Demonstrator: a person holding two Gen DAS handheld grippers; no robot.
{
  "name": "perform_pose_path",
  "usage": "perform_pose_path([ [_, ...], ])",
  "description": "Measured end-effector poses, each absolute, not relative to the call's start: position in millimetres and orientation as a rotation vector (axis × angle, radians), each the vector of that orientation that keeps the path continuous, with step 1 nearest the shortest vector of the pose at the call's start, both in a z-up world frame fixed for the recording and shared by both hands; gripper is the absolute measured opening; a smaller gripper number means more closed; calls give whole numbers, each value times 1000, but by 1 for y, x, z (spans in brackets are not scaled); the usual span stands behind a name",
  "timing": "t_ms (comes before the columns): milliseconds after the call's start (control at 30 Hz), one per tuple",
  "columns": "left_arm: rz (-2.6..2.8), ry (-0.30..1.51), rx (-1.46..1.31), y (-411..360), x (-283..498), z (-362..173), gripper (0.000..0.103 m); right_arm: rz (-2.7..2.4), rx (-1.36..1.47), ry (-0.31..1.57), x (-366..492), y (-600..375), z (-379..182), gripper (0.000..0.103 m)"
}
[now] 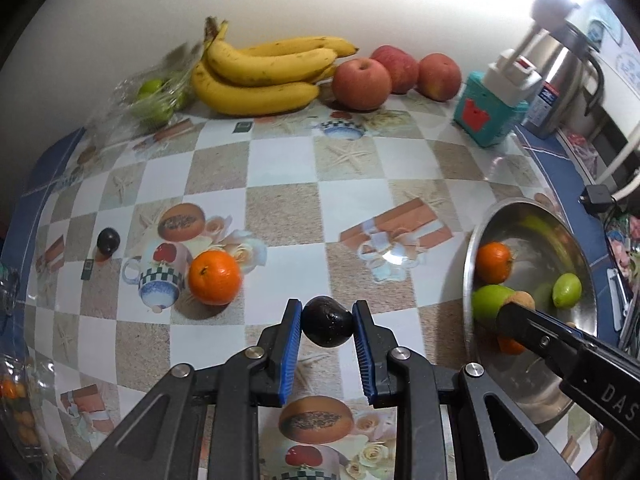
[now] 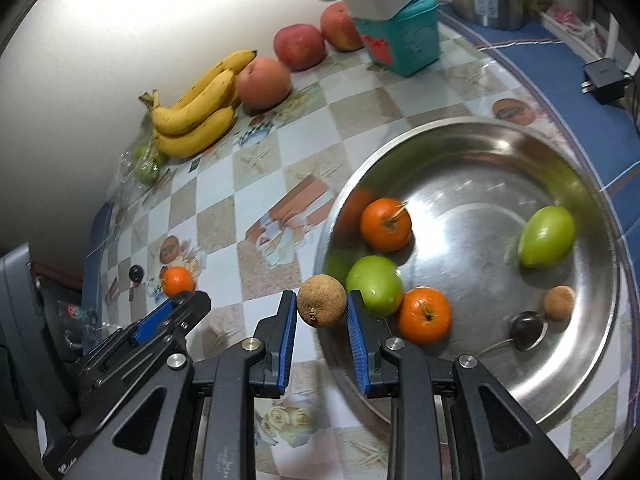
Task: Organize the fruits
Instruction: 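Carry the kiwi with the right gripper while the left gripper carries the dark plum over the basin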
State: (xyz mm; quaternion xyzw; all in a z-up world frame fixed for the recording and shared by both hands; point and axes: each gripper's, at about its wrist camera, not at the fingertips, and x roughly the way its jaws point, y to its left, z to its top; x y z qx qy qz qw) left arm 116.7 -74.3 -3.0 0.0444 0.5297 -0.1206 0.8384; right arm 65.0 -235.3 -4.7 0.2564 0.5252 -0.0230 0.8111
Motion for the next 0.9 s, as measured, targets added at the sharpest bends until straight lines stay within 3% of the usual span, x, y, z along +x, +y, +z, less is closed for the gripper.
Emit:
perform_pose_path([
  [900,-519,1116,214,-168,64,0,28,-238,718,1068,33,-321,-13,27],
])
